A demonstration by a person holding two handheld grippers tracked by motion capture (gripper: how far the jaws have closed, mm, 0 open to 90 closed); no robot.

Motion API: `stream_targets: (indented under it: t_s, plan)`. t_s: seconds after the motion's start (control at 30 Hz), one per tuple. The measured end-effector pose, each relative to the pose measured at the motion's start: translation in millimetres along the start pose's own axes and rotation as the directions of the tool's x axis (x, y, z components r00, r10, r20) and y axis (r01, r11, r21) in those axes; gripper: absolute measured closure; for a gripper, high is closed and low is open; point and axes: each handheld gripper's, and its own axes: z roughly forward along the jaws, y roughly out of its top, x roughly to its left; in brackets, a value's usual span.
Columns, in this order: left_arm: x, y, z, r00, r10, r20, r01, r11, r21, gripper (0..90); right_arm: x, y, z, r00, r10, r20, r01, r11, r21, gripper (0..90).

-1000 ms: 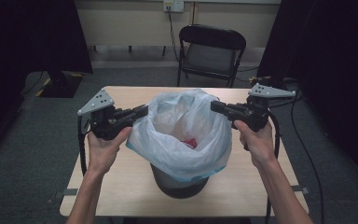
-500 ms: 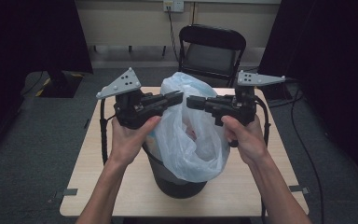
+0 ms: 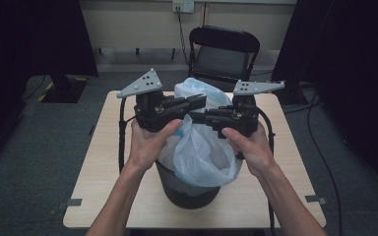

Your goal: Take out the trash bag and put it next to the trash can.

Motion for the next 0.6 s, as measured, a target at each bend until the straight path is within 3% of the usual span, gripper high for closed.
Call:
stream_targets:
  t_s: [0.07, 0.1, 0.13, 0.17, 0.27, 0.43, 0.57, 0.6]
  plan:
    - [2.3, -1.0, -5.2, 0.9984, -0.004, -0.057, 0.003, 0.9998, -0.019, 50.2, -0.2, 2.4, -2.0, 0.9999, -0.004, 0.011, 0.005, 0.9999, -0.016, 89.5]
    - [6.3, -3.2, -11.0, 0.9963, -0.010, -0.086, 0.007, 0.9993, -0.037, 25.5, 0.6, 7.4, -6.5, 0.9999, -0.007, 0.011, 0.008, 0.9990, -0.044, 89.7]
    - [6.3, -3.2, -11.0, 0.9963, -0.010, -0.086, 0.007, 0.9993, -0.037, 18.5, 0.6, 7.4, -6.5, 0.9999, -0.007, 0.011, 0.008, 0.9990, -0.044, 89.7]
    - [8.7, -4.9, -13.5, 0.9963, -0.018, -0.084, 0.014, 0.9986, -0.051, 13.6, 2.8, 14.9, -11.6, 0.9999, -0.011, 0.012, 0.012, 0.9970, -0.076, 89.7]
    - [12.6, -9.9, -16.1, 0.9972, -0.054, -0.052, 0.050, 0.9968, -0.063, 12.2, 7.0, 28.9, -16.2, 0.9997, -0.022, 0.008, 0.022, 0.9939, -0.108, 89.6]
    - [6.2, -17.9, 0.3, 0.9982, -0.056, -0.021, 0.056, 0.9984, 0.004, 11.5, 17.6, 52.7, -18.2, 0.9987, -0.048, -0.016, 0.044, 0.9863, -0.159, 89.7]
    - [-2.0, -20.0, 14.7, 0.9997, -0.001, -0.023, 0.002, 0.9983, 0.058, 7.4, 27.8, 66.3, -19.2, 0.9973, -0.067, -0.031, 0.060, 0.9808, -0.185, 89.7]
    - [-5.5, -20.0, 18.4, 0.9980, 0.032, -0.055, -0.026, 0.9944, 0.102, 9.6, 30.0, 68.3, -19.7, 0.9967, -0.069, -0.044, 0.059, 0.9789, -0.196, 89.7]
